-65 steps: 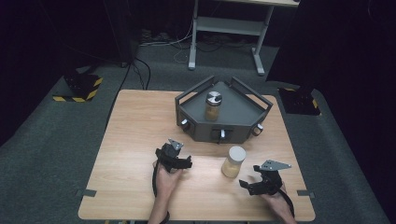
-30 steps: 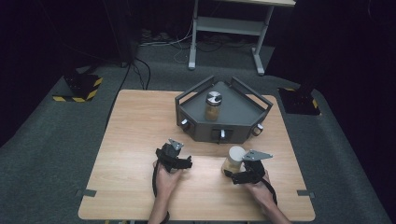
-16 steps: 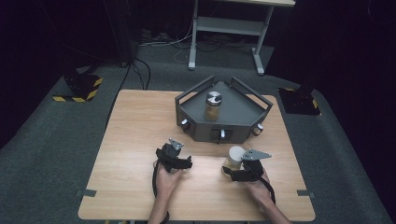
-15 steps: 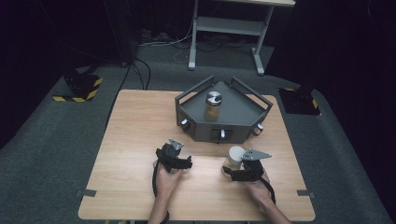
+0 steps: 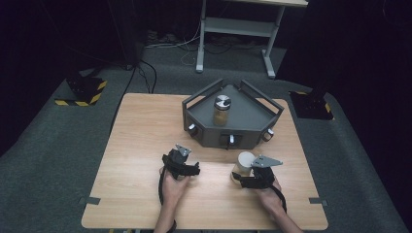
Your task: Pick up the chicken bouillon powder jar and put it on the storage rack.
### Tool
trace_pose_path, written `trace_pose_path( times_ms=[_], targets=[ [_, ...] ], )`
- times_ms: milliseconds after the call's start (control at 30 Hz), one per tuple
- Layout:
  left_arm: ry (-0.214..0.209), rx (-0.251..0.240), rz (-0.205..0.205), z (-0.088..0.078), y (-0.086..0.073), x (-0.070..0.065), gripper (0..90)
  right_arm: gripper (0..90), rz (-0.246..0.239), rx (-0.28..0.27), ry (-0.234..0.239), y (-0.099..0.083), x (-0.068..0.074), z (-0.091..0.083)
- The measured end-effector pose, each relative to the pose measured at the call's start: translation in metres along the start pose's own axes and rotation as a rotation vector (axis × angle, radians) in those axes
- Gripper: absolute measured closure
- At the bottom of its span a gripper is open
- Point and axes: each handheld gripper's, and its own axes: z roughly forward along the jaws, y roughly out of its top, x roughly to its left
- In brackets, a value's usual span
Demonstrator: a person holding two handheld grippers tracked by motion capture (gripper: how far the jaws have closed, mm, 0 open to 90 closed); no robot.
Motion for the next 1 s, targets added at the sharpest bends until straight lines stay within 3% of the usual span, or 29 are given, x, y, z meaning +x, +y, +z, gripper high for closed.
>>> trace_pose_path(
  times_ms=[1000],
  targets=[
    [-0.002, 0.000, -0.001, -0.0001, 0.0001, 0.0005, 4.1, 28.8, -0.024, 0.009, -0.015, 0.0050, 0.0040, -0.0020]
  ],
)
